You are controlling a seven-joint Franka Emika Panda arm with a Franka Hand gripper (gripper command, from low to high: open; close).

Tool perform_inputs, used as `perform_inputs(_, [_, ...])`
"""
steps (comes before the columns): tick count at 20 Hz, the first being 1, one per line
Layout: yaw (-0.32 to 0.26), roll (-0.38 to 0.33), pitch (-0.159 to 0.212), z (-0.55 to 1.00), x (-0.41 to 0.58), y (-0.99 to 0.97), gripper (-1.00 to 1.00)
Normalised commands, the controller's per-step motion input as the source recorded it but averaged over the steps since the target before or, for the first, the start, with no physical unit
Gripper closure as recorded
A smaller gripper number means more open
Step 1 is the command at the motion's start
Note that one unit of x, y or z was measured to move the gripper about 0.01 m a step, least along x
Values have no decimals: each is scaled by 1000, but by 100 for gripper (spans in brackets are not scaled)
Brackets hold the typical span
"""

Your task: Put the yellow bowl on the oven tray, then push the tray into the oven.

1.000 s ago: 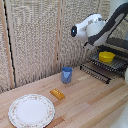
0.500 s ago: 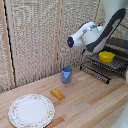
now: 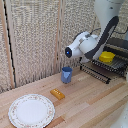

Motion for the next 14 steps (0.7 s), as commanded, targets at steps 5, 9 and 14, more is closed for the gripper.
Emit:
perform_inputs(5, [32, 54, 119, -220, 126, -188, -100])
perform_inputs(9, [-34, 0, 21, -11, 60, -251, -100])
perform_inputs(14, [-45, 4, 23, -9, 1, -336, -100])
